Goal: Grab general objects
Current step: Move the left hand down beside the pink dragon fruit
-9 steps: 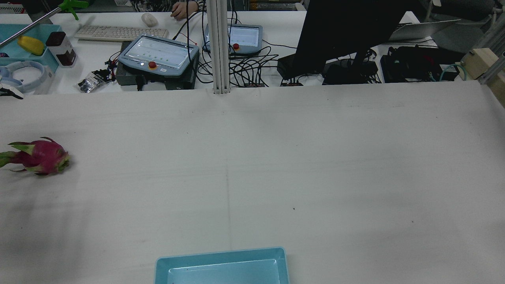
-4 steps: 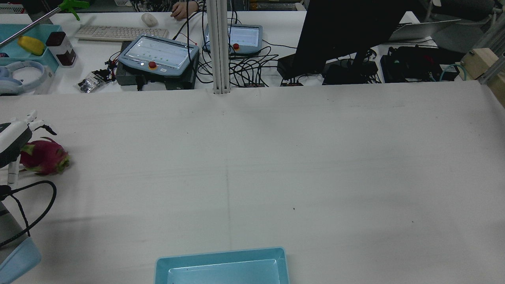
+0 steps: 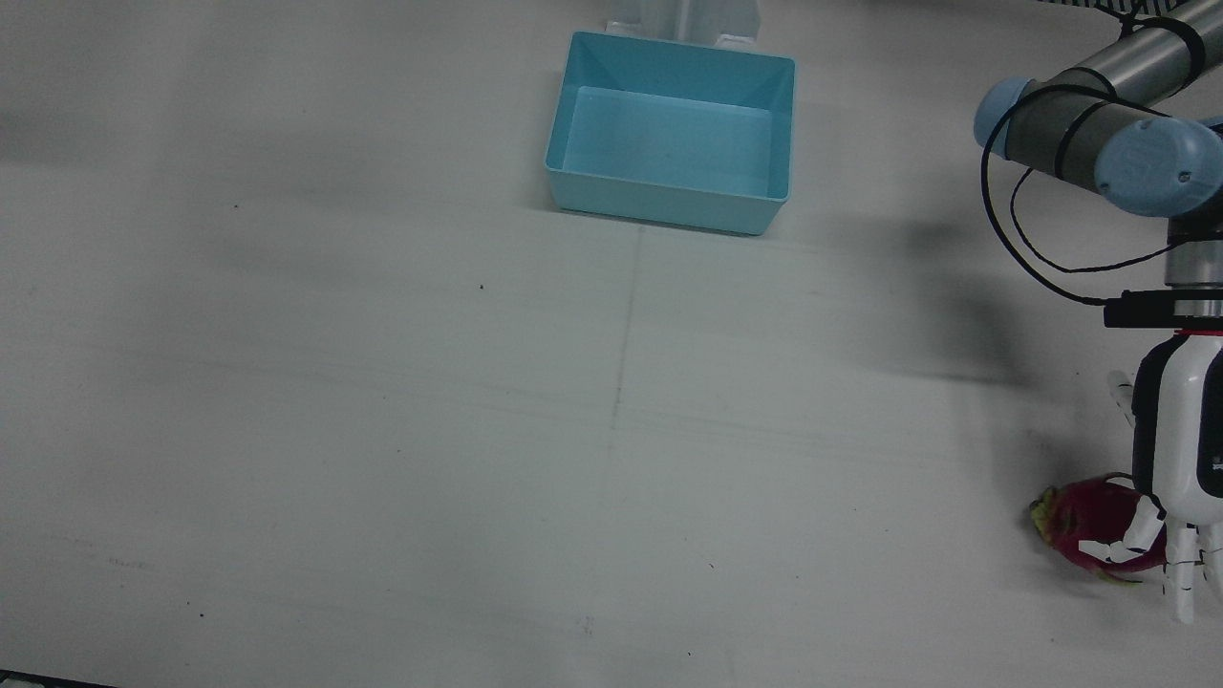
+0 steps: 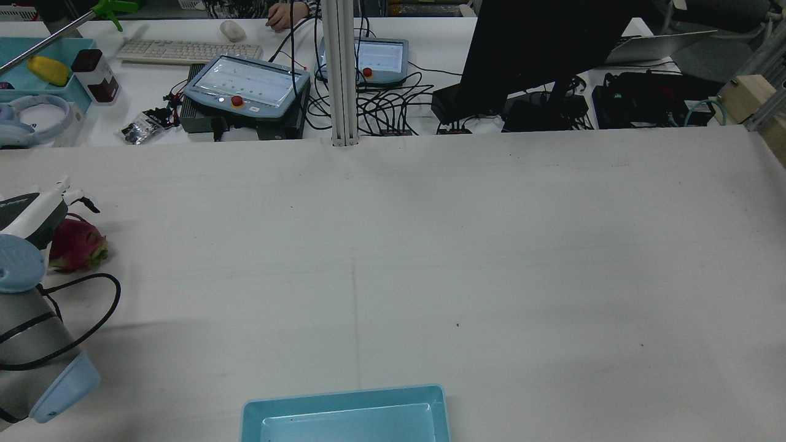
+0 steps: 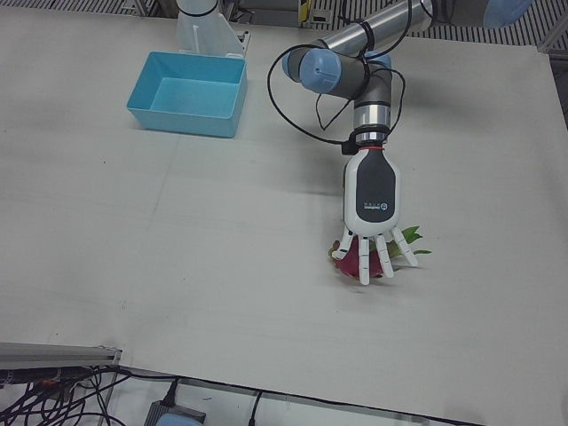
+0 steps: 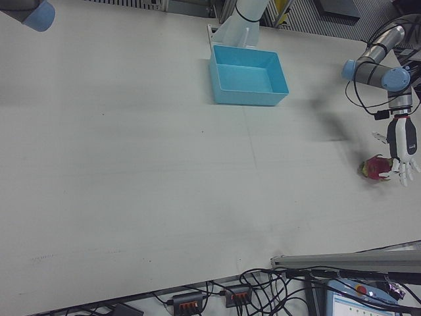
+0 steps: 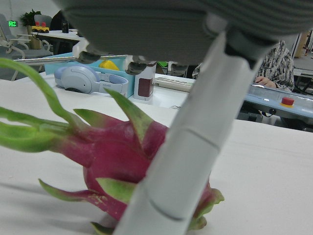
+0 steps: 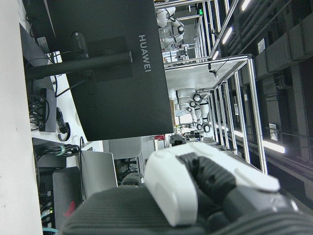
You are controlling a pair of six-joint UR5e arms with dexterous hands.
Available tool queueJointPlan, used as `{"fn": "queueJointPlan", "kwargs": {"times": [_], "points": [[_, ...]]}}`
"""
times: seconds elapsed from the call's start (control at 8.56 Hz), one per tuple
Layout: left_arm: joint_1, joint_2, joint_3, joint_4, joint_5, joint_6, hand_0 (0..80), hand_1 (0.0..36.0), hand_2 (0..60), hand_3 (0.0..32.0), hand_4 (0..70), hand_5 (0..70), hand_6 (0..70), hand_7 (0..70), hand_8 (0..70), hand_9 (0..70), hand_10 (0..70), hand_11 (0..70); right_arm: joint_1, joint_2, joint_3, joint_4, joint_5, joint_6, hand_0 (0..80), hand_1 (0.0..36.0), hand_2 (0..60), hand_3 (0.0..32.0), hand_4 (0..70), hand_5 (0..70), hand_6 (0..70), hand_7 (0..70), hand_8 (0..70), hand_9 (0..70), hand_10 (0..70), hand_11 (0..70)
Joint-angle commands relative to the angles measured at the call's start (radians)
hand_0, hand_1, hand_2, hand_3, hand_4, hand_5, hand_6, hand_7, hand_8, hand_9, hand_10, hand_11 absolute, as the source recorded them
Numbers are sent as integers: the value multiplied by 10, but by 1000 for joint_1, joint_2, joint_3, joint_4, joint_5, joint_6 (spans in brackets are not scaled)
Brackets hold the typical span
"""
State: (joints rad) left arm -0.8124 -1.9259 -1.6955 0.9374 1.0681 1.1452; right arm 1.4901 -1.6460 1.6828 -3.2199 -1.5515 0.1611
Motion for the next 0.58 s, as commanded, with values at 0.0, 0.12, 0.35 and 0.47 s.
{"fn": "queueJointPlan", "kwargs": {"times": [0.0, 0.12, 0.35, 0.47], "points": [[-1, -15, 88, -69, 0, 2, 800, 298, 0, 320, 0, 395, 0, 16, 58, 0, 0, 0, 1, 0, 0, 0, 1, 0, 0, 0, 0, 0, 0, 0, 0, 0, 0, 0, 0, 0], [-1, -16, 108, -90, 0, 2, 800, 299, 0, 320, 0, 396, 0, 18, 57, 0, 0, 0, -1, 0, 0, 0, -1, 0, 0, 0, 0, 0, 0, 0, 0, 0, 0, 0, 0, 0], [-4, -15, 135, -123, 0, 4, 800, 311, 0, 320, 0, 410, 0, 26, 56, 0, 0, 0, -1, 0, 0, 0, 1, 0, 0, 0, 0, 0, 0, 0, 0, 0, 0, 0, 0, 0], [-4, -15, 140, -130, 0, 4, 800, 314, 0, 320, 0, 413, 0, 29, 56, 0, 0, 0, 1, 0, 0, 0, -1, 0, 0, 0, 0, 0, 0, 0, 0, 0, 0, 0, 0, 0]]}}
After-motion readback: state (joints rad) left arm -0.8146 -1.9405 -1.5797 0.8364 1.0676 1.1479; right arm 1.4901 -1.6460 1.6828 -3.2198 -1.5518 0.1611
